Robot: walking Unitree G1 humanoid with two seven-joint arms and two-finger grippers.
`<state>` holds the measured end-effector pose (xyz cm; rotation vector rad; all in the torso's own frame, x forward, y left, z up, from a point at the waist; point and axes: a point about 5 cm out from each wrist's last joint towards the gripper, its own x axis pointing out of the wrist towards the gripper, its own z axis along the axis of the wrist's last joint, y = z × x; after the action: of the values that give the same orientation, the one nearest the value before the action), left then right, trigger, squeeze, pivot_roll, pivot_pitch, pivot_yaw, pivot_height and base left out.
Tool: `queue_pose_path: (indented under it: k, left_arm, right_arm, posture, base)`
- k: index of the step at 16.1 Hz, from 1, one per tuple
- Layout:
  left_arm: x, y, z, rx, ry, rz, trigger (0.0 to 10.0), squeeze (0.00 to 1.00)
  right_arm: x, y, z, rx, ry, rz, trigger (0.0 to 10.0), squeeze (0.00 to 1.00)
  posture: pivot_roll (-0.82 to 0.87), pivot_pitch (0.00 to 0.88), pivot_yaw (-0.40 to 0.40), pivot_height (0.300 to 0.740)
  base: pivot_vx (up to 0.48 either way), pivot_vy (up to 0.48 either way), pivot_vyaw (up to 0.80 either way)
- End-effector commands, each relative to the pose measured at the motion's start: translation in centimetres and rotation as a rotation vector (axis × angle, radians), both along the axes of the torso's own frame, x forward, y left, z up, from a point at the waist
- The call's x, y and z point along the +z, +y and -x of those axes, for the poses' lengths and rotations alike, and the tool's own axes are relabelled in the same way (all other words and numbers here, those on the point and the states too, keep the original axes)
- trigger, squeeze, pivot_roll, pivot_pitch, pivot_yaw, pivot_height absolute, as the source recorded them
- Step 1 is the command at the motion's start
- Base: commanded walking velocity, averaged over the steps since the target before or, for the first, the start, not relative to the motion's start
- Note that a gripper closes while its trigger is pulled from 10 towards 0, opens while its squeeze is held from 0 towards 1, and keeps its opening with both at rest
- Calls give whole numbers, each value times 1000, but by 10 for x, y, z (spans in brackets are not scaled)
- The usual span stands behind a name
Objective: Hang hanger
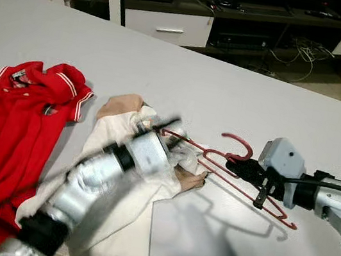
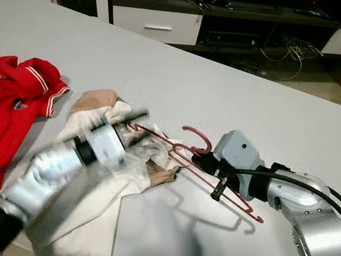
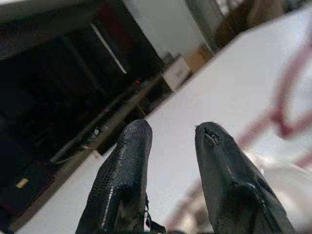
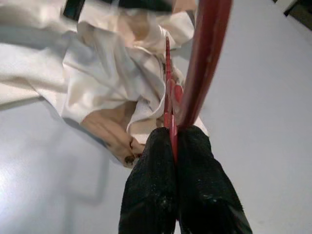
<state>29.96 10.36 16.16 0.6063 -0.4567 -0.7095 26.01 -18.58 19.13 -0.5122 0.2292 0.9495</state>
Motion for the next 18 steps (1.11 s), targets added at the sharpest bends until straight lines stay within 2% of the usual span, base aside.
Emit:
queue_pose_path:
  k: [1,3,5,18]
  left_arm:
    - [3,9,-5,24,18,5,10000,0]
    - [-12,29,-15,128,99,-104,10000,0]
    - [-22,36,-16,155,159,-158,10000,0]
    - [-22,36,-16,155,159,-158,10000,0]
  right_arm:
    - [-8,-6,-2,-47,32,38,10000,0]
    - [-11,-14,-7,-128,33,65,10000,0]
    - [-11,-20,-12,-186,23,66,10000,0]
    - [-11,-20,-12,-186,23,66,10000,0]
  posture:
    - [46,97,-33,740]
    - [45,97,-30,740]
    - [43,98,-29,740]
    - [43,98,-29,740]
  base:
    - [0,0,0]
    - [0,0,0]
    - [0,0,0]
    - [0,0,0]
